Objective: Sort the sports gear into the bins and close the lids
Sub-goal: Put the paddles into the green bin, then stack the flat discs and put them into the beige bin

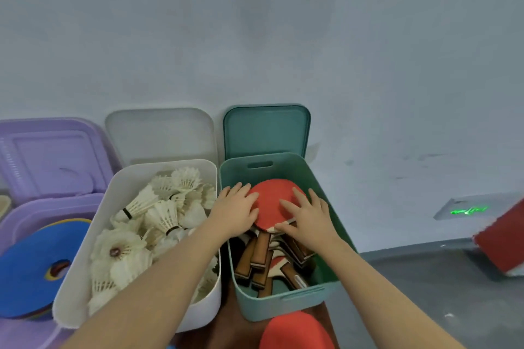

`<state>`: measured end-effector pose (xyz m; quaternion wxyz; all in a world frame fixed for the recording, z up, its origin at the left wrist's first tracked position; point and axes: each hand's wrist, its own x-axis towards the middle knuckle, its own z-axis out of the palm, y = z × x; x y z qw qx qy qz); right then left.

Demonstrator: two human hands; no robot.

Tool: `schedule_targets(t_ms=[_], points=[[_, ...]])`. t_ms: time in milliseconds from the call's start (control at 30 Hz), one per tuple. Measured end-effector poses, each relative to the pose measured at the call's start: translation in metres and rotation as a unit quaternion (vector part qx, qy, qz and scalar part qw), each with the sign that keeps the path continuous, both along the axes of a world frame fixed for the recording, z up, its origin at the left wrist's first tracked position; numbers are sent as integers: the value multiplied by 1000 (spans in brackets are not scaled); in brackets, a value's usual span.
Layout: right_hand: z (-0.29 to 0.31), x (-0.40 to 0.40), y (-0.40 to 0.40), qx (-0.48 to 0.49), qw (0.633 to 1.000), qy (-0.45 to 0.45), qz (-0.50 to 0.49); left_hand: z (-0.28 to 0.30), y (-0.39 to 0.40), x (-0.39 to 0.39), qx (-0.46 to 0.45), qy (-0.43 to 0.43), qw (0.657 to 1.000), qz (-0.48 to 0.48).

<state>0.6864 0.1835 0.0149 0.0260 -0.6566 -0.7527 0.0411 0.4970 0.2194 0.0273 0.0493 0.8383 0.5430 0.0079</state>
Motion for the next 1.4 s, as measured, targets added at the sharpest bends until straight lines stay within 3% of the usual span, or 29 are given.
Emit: schedule_targets(t_ms=[100, 267, 433, 700, 900, 1067, 1200, 1400], points=[[-2, 1, -5, 3, 1000, 3, 16, 3, -16, -5, 35, -23, 999, 25], [7, -5, -30, 95, 993, 59, 31, 18, -47, -17, 70, -74, 994, 43], [21, -21, -74, 192, 975, 104, 33, 31, -88, -35, 99, -108, 989, 20], [9, -48, -169, 248, 957, 142, 43, 20, -167, -62, 125, -133, 983, -32], [-31, -51, -234, 205, 969, 135, -1, -15, -224, -64, 57, -158, 984, -58], [-75, -35, -271, 80, 987, 119, -76, -53, -261, -55, 13, -149, 986, -77], [-103, -21, -294, -66, 987, 64, -133, -84, -283, -40, -73, -72, 992, -75], [-139, -16, -320, -124, 968, 50, -212, -132, -307, -17, -205, 7, 978, -43]])
